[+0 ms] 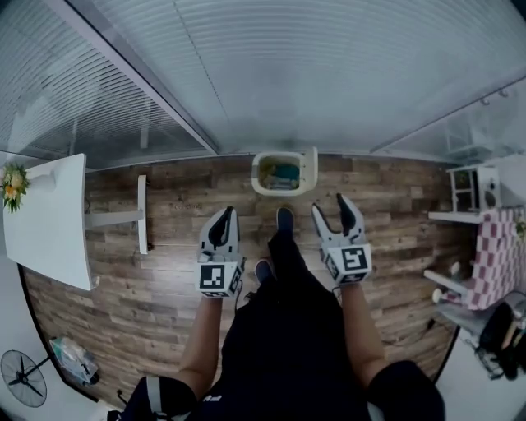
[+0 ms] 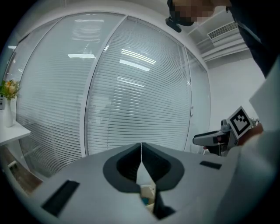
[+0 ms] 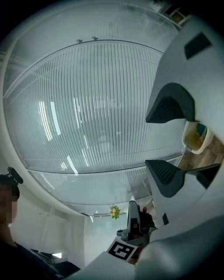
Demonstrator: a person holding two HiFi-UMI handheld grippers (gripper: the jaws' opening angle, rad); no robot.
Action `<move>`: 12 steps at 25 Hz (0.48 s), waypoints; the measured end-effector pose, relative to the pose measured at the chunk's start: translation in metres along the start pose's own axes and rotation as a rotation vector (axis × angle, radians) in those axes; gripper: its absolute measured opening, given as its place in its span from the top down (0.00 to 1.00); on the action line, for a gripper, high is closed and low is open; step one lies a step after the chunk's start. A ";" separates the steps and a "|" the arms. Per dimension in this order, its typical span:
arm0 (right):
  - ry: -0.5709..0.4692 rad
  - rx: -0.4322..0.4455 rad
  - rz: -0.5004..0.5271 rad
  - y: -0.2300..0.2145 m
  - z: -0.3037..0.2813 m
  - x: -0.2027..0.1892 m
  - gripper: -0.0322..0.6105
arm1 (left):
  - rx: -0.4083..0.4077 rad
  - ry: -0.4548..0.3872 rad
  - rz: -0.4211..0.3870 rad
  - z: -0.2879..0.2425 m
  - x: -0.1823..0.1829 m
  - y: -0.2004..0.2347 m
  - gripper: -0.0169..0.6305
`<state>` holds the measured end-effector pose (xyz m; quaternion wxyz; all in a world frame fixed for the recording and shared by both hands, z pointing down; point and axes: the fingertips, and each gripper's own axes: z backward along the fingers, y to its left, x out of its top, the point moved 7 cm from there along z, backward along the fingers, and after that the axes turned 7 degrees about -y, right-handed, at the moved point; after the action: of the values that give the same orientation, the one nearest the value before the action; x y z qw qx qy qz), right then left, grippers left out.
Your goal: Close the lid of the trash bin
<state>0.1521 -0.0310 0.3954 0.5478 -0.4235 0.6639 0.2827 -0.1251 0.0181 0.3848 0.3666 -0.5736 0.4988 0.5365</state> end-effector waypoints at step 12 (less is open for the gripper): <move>0.060 0.019 0.029 -0.040 -0.069 -0.042 0.57 | 0.024 0.021 -0.017 -0.060 -0.041 0.023 0.96</move>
<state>0.1548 -0.0971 0.4558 0.5274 -0.4170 0.6887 0.2715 -0.1290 -0.0373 0.4367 0.3727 -0.5791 0.5040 0.5213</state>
